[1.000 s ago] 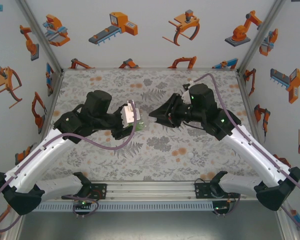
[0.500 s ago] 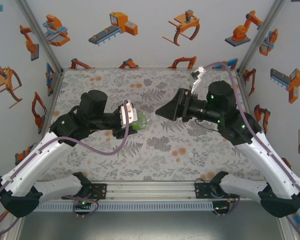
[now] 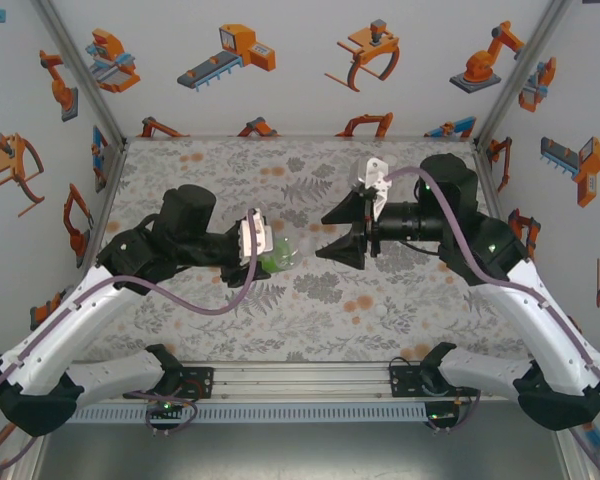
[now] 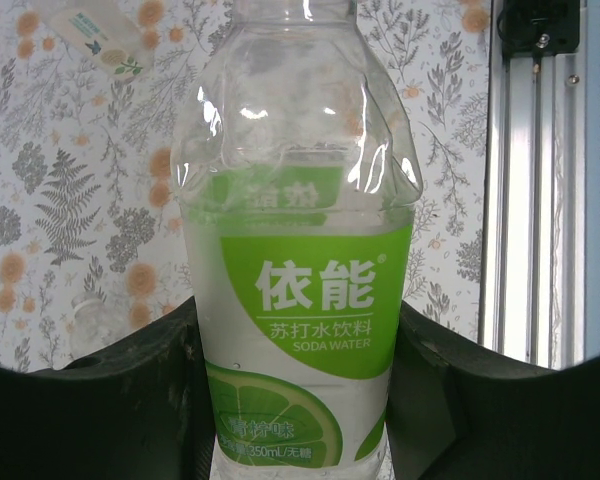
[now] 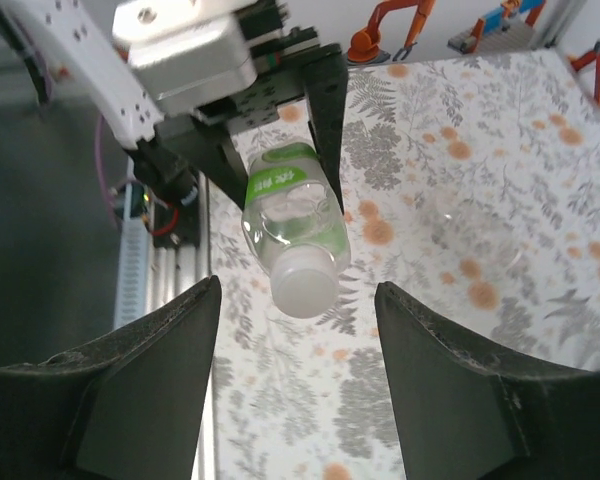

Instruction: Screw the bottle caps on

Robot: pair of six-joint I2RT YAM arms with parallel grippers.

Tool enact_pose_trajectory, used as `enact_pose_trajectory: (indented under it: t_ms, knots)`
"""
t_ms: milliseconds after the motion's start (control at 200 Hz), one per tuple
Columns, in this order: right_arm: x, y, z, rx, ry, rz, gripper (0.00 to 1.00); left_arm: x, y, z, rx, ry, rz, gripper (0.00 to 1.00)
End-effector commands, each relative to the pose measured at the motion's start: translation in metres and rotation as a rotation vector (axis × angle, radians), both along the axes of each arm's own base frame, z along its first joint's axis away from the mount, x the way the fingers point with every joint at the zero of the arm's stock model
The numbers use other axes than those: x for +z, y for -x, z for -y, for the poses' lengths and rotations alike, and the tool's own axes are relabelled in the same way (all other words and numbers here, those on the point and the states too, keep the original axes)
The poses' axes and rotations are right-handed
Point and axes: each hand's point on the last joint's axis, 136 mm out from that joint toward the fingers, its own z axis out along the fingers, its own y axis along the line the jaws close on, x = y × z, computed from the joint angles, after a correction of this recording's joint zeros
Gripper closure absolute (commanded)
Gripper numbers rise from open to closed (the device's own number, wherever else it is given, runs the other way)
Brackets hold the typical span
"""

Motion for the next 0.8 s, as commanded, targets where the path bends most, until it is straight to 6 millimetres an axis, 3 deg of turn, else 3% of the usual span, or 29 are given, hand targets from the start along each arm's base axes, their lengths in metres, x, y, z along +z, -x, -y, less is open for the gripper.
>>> enact_pose_trajectory:
  t_ms: [0, 240, 376, 791]
  knots:
    - [-0.001, 0.015, -0.002, 0.134, 0.008, 0.186, 0.41, 0.011, 0.014, -0.002, -0.056, 0.024, 0.008, 0.88]
    - [-0.013, 0.018, -0.011, 0.196, 0.006, 0.158, 0.45, 0.009, 0.018, -0.004, -0.062, 0.016, 0.001, 0.92]
    - [-0.019, 0.019, -0.013, 0.207, 0.013, 0.142, 0.47, 0.008, 0.018, -0.005, -0.058, 0.01, -0.001, 1.0]
    - [-0.033, 0.012, -0.02, 0.171, 0.005, 0.129, 0.52, 0.01, 0.017, -0.004, -0.062, 0.012, 0.005, 1.0]
